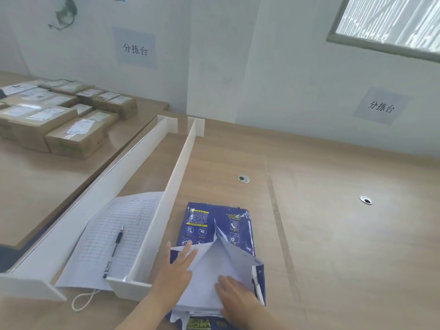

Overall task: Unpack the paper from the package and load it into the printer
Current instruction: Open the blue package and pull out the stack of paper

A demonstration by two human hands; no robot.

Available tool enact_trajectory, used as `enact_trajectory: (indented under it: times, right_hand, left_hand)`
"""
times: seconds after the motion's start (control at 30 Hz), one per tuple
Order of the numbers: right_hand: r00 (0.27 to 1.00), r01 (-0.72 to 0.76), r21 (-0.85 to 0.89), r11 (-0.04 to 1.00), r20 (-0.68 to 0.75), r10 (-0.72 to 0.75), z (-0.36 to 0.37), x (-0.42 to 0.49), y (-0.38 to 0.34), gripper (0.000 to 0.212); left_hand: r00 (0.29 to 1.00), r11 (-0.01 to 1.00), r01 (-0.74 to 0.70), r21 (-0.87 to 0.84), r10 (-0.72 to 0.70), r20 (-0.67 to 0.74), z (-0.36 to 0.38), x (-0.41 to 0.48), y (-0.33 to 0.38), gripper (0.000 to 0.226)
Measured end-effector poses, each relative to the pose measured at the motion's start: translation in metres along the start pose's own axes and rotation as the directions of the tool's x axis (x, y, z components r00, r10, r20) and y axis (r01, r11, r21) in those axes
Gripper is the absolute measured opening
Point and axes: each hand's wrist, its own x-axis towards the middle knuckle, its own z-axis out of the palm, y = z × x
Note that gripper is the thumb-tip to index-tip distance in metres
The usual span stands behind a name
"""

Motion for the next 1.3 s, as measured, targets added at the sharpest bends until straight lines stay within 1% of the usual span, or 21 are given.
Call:
enact_trajectory:
  times: [0.07,0.1,0.13,0.2,0.3,0.33,0.4,0.47,0.53,0.6,0.63,0.67,0.7,0.73,0.77,0.83,0.9,0.93,1.0,1.1,1.3]
  right_hand:
    - [1.0,-0.009,0.07,0.998,-0.007,0.009,0.008,0.004,0.003,0.057]
    - [1.0,-0.006,0.069,0.998,-0.024,0.007,0.007,0.004,0.003,0.058]
    - [0.999,0.009,0.054,0.999,-0.035,-0.007,0.006,0.004,0.003,0.057]
    - [1.0,0.023,0.038,0.999,-0.013,-0.023,0.002,0.004,0.006,0.056]
    - [0.999,0.039,0.017,0.999,0.016,-0.039,-0.001,0.006,0.01,0.054]
    - [0.999,0.043,0.022,0.999,0.012,-0.044,-0.001,0.007,0.012,0.053]
    - [0.999,0.052,0.025,0.998,0.002,-0.052,-0.003,0.006,0.013,0.054]
    - [0.998,0.061,0.037,0.997,-0.006,-0.061,0.0,0.006,0.014,0.054]
    - [0.998,0.061,0.041,0.997,-0.006,-0.061,-0.001,0.004,0.014,0.053]
    - [0.997,0.074,-0.002,0.997,0.007,-0.074,0.0,0.005,0.016,0.053]
    - [0.997,0.08,-0.035,0.996,0.014,-0.08,0.0,0.004,0.016,0.052]
    - [0.995,0.095,-0.043,0.995,-0.017,-0.096,0.002,0.005,0.014,0.051]
    - [0.993,0.107,-0.049,0.993,-0.042,-0.109,0.004,0.005,0.013,0.051]
    - [0.994,0.105,-0.02,0.994,-0.006,-0.105,0.009,0.006,0.017,0.052]
    - [0.994,0.092,-0.047,0.995,0.066,-0.088,0.012,0.007,0.018,0.053]
    - [0.997,0.051,-0.052,0.997,-0.053,-0.054,0.019,0.009,0.022,0.054]
    - [0.99,0.108,-0.026,0.994,-0.094,-0.11,0.015,0.006,0.023,0.054]
    - [0.99,0.106,-0.005,0.994,-0.088,-0.106,0.011,0.005,0.024,0.053]
    - [0.984,0.168,-0.05,0.984,-0.051,-0.171,0.006,0.002,0.023,0.051]
    - [0.991,0.133,0.025,0.991,-0.018,-0.132,0.003,0.003,0.022,0.052]
    - [0.991,0.132,0.038,0.991,-0.021,-0.131,0.004,0.004,0.024,0.052]
  left_hand:
    - [0.983,0.995,-0.06,0.08,0.045,0.178,-0.009,-0.005,0.001,0.023]
    - [0.967,0.994,-0.066,0.084,0.043,0.25,-0.018,-0.006,0.001,0.018]
    - [0.959,0.993,-0.066,0.094,0.037,0.281,-0.015,-0.001,0.002,0.025]
    - [0.963,0.989,-0.1,0.106,0.069,0.261,-0.02,0.001,0.002,0.034]
    - [0.981,0.994,-0.109,0.019,0.105,0.165,-0.01,-0.003,0.004,0.034]
    - [0.99,0.994,-0.092,-0.054,0.097,0.101,0.004,0.0,0.003,0.037]
    - [0.992,0.988,-0.094,-0.123,0.103,0.069,0.01,0.002,0.006,0.045]
    - [0.969,0.987,-0.144,-0.07,0.155,0.194,-0.005,0.003,0.01,0.053]
    - [0.954,0.982,-0.166,-0.086,0.182,0.238,-0.004,0.001,0.015,0.066]
    - [0.937,0.983,-0.155,-0.094,0.176,0.301,-0.004,0.0,0.011,0.09]
    - [0.953,0.986,-0.126,-0.105,0.15,0.265,0.005,0.001,0.014,0.095]
    - [0.969,0.987,-0.099,-0.125,0.124,0.215,0.011,0.006,0.015,0.093]
    - [0.956,0.991,-0.106,-0.078,0.123,0.267,0.006,0.006,0.015,0.086]
    - [0.921,0.982,-0.181,-0.053,0.188,0.342,-0.003,0.007,0.016,0.079]
    - [0.922,0.974,-0.221,-0.05,0.225,0.316,-0.005,0.01,0.017,0.071]
    - [0.923,0.966,-0.252,-0.053,0.256,0.288,-0.004,0.009,0.018,0.06]
    - [0.918,0.967,-0.234,-0.102,0.254,0.303,-0.004,0.009,0.016,0.057]
    - [0.914,0.969,-0.213,-0.123,0.242,0.326,-0.002,0.009,0.015,0.056]
    - [0.907,0.968,-0.212,-0.131,0.245,0.343,-0.004,0.012,0.014,0.054]
    - [0.902,0.965,-0.222,-0.138,0.257,0.348,-0.003,0.013,0.013,0.052]
    - [0.884,0.962,-0.219,-0.163,0.267,0.385,-0.009,0.013,0.015,0.05]
